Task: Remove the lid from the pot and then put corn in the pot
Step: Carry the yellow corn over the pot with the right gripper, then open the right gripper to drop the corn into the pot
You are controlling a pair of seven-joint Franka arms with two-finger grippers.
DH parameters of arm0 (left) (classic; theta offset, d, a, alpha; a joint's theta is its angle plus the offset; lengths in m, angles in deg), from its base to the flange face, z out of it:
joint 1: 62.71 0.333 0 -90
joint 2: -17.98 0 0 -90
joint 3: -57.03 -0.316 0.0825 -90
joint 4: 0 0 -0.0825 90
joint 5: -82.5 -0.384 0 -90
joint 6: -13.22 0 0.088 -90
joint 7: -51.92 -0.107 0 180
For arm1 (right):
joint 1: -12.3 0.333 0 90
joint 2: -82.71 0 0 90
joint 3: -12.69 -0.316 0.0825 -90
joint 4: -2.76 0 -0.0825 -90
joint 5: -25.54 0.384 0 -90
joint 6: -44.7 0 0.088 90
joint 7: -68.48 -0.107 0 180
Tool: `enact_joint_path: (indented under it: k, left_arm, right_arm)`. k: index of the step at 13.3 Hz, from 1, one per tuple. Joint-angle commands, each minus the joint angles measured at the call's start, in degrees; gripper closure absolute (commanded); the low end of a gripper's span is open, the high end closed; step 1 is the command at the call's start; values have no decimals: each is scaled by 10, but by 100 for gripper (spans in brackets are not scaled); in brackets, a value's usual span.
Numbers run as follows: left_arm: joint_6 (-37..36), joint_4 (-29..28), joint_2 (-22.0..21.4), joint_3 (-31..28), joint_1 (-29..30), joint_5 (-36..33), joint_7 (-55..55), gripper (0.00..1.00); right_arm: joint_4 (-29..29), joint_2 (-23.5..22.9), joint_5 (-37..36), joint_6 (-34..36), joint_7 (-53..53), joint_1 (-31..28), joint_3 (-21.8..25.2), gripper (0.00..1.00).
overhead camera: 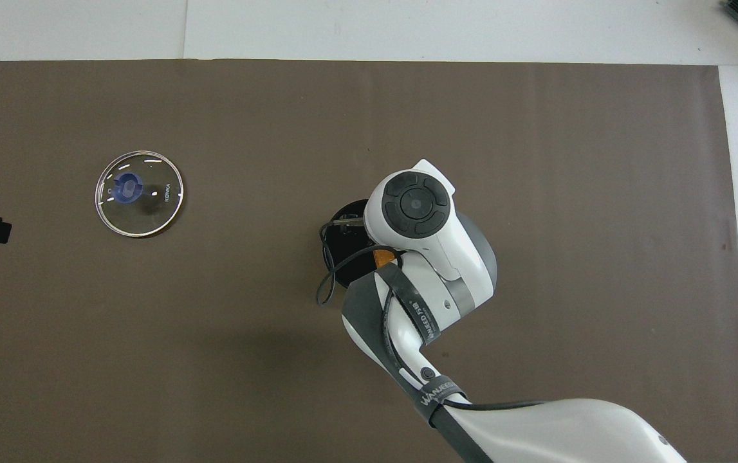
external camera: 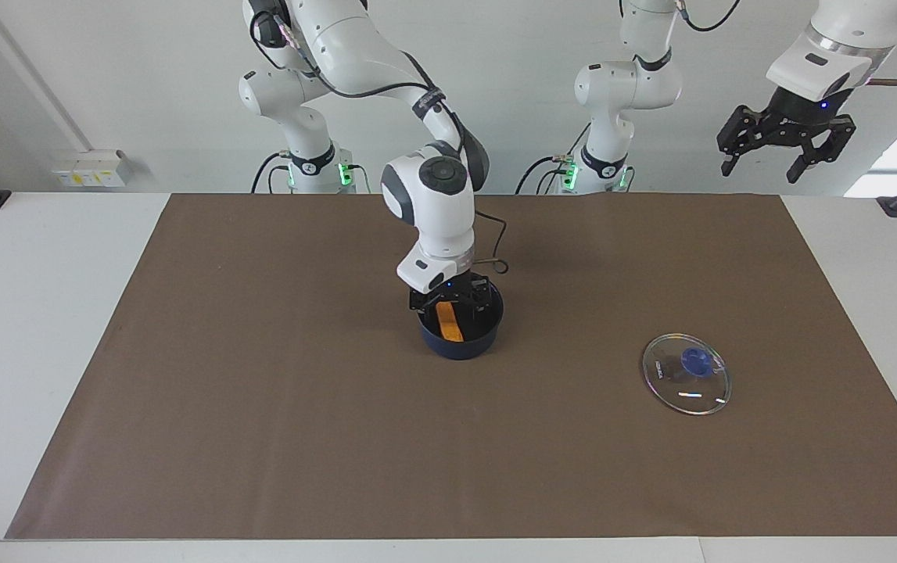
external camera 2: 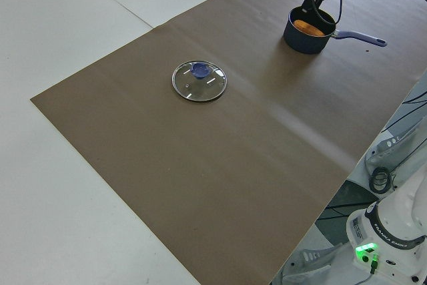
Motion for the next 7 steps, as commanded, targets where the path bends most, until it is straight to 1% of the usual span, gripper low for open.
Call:
enact_joint_path:
  k: [1, 3, 5, 7]
  left_arm:
    - [-4, -11, -12, 0, 2, 6, 4, 0]
    - [-3, -12, -12, 0, 2, 6, 4, 0]
    - [-3, -12, -12, 0, 2, 6, 5, 0]
    - [-3, -12, -12, 0, 2, 6, 5, 0]
  right_arm:
    - [-7, 61, 14, 41, 20, -47, -5, 0]
    - [-2, 91, 14, 67, 42, -79, -3, 0]
    - [7, 110, 13, 105, 102, -112, 0, 0]
    - [7, 130, 5, 127, 156, -148, 1, 0]
